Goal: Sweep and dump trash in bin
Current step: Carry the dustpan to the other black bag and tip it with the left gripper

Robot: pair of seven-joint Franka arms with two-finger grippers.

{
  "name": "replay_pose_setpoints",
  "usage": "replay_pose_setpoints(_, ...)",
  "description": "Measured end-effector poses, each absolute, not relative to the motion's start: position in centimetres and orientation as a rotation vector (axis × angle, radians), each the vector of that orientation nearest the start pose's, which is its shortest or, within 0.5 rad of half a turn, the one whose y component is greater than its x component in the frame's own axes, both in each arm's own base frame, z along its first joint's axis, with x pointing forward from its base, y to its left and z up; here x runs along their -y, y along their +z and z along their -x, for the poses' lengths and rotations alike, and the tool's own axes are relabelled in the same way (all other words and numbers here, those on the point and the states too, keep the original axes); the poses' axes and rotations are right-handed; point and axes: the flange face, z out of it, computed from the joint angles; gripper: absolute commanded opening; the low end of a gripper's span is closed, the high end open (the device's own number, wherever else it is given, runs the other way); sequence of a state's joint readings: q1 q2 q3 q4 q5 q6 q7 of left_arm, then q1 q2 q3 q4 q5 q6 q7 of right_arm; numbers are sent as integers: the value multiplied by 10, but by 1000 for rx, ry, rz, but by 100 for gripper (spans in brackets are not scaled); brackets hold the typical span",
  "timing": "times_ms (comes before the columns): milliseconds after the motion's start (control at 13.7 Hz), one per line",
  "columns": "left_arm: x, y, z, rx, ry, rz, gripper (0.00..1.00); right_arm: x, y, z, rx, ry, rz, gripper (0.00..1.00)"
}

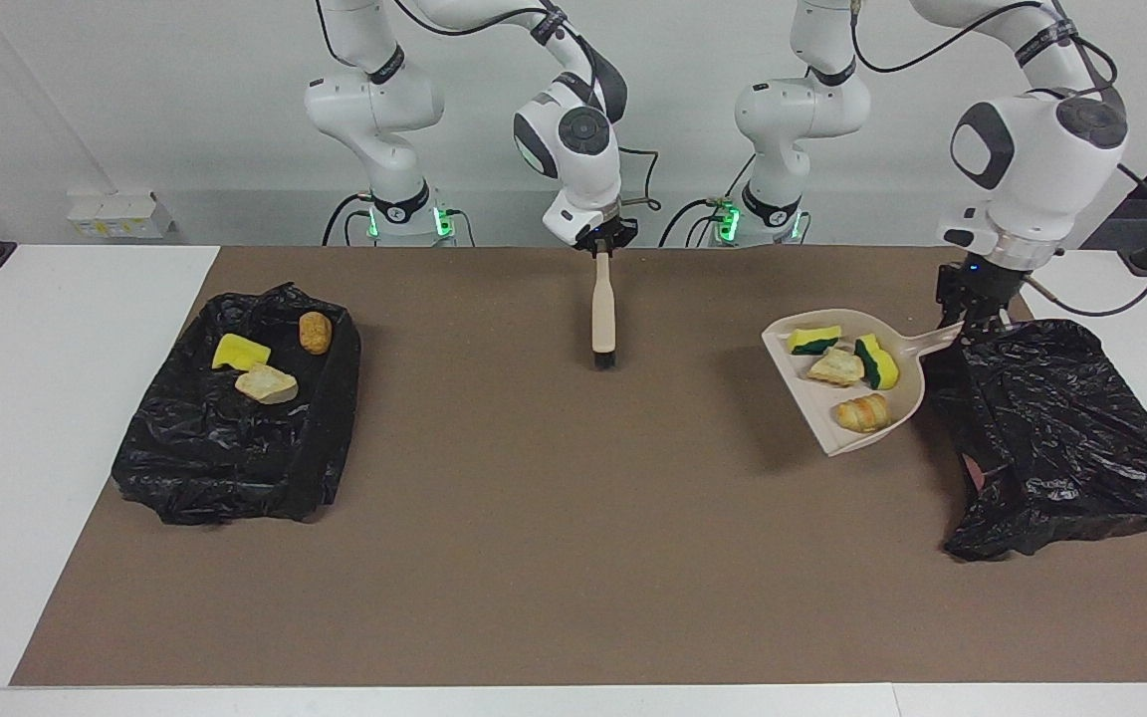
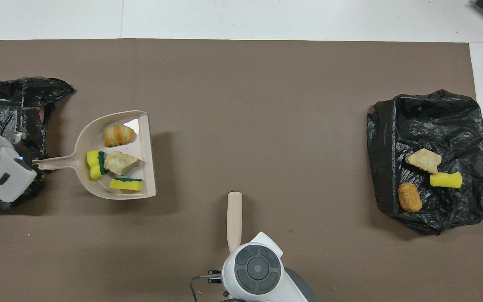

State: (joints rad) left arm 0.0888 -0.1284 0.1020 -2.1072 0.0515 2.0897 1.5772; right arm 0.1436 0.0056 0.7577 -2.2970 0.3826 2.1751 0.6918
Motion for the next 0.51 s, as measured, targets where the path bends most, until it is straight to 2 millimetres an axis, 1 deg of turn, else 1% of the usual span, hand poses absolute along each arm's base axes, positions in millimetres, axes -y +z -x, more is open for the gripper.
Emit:
replay_pose_setpoints(73,-125,491,-515,-1937,-83,2322,0,-403,337,-297,-35,467,2985,13)
replay_pose_setpoints(218,-168,507,-514,-1854,-102,2352,0,-404,333,-291,-22,476,2990,76)
replay_pose_setpoints(291,-190,514,-514,-1817,-106,2360,0,-405,333,-291,-17,477,2992,100)
replay_pose_setpoints(510,-256,540,-526,-1798,-99,2284,0,-406,334,-293,18,449,3009,100)
